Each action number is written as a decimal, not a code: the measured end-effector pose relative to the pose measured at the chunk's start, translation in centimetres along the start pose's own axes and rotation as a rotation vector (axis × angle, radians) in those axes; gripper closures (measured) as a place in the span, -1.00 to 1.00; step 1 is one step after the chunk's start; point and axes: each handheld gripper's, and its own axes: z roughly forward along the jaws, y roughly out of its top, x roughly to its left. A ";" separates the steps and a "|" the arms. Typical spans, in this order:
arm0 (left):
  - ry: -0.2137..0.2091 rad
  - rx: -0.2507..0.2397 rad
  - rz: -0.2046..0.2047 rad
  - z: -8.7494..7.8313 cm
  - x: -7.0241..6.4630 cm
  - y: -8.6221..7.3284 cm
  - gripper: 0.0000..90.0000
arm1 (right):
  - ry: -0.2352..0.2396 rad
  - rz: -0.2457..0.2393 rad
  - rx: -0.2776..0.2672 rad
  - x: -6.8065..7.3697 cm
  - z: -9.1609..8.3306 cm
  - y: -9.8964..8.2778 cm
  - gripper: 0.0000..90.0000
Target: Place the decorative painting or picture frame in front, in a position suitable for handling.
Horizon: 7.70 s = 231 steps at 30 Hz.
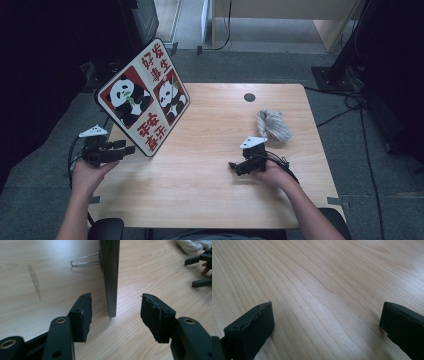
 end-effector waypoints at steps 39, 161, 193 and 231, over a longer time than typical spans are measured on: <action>0.039 0.047 0.108 -3.3 1.2 15.6 -0.04 | 0.000 -0.002 0.000 0.0 0.0 0.0 -1.00; -0.178 0.385 0.073 1.1 -11.5 21.0 0.39 | 0.001 -0.001 0.002 -0.4 -0.5 -0.5 -1.00; -0.162 0.089 0.174 -4.2 -10.0 14.8 -0.10 | -0.001 0.001 0.003 -0.3 -0.6 -0.5 -1.00; -0.189 -0.027 0.105 -2.7 -8.9 3.9 -0.21 | -0.010 0.033 0.012 -0.7 -0.6 0.2 -0.88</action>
